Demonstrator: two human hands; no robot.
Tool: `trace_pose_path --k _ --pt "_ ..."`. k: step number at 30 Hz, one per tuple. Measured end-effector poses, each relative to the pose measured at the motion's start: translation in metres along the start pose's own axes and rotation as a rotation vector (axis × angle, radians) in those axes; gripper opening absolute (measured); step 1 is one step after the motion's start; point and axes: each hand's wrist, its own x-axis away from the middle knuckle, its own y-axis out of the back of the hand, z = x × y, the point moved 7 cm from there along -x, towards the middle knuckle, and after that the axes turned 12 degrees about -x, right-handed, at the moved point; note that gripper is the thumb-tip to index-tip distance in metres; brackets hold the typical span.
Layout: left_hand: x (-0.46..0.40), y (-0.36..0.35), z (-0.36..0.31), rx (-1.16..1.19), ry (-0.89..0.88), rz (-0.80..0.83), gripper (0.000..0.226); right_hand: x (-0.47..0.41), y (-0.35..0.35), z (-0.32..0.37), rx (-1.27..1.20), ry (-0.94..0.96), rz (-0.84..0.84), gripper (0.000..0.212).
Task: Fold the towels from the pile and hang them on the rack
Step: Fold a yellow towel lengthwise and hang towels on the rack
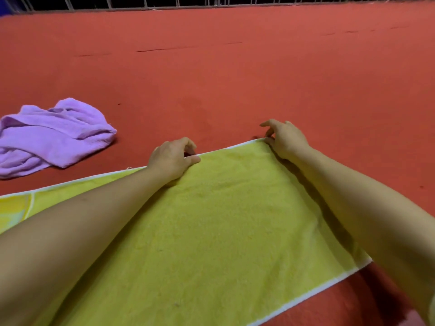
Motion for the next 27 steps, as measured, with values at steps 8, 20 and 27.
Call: trace_pose_path --k 8,20,27 --pt "0.013 0.021 0.004 0.177 0.05 -0.004 0.037 0.026 0.046 0.002 -0.156 0.02 -0.086 0.05" --pt "0.143 0.048 -0.067 0.285 -0.122 -0.073 0.032 0.166 0.093 -0.003 -0.166 0.059 -0.025 0.055" --pt "0.212 0.037 -0.102 0.13 -0.201 -0.045 0.028 0.243 0.112 -0.012 -0.203 0.049 -0.062 0.056"
